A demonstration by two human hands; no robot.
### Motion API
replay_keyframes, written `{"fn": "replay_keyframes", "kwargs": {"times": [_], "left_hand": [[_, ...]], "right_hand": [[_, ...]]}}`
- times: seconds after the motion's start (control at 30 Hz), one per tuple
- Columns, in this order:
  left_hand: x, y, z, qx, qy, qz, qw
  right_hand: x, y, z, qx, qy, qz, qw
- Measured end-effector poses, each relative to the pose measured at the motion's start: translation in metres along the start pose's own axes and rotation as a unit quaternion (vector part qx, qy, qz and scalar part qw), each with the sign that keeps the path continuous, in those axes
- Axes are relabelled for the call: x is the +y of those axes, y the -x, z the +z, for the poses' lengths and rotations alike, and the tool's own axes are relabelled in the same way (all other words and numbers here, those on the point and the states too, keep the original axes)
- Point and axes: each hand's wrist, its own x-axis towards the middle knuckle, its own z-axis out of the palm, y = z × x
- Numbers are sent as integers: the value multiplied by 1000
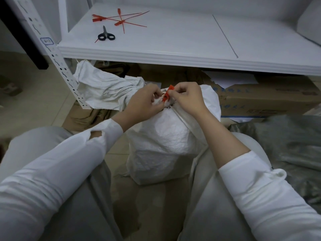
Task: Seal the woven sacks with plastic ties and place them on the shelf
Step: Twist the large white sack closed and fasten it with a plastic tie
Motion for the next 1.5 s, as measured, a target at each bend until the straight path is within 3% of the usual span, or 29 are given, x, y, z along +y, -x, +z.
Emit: {"fn": "replay_keyframes", "kwargs": {"times": [0.17, 0.3, 0.47, 0.7, 0.83, 1.0, 1.2, 1.5], "left_hand": [[8, -2, 5, 48, -16, -36, 998], [6, -6, 4, 107, 1, -58, 993], [5, -2, -5, 114, 30, -60, 991], [-11, 2, -18, 88, 117, -94, 985], [-14, 2, -25, 61, 104, -114, 986], [-24, -2, -48, -33, 137, -131, 981], [-20, 6, -50, -53, 147, -122, 980], [-16, 12, -46, -85, 148, -97, 981]], "right_hand": [[-7, 2, -1, -53, -21, -10, 998], [-8, -7, -3, -63, 38, -39, 997], [-2, -20, -3, -116, 139, -99, 979], [1, -30, 11, -119, 99, -160, 975], [-3, -30, 13, -165, 73, -133, 975], [-8, -25, 15, -176, 14, -94, 980], [-10, -16, 17, -230, -71, -69, 968], [-7, -7, 15, -261, -74, -55, 961]]}}
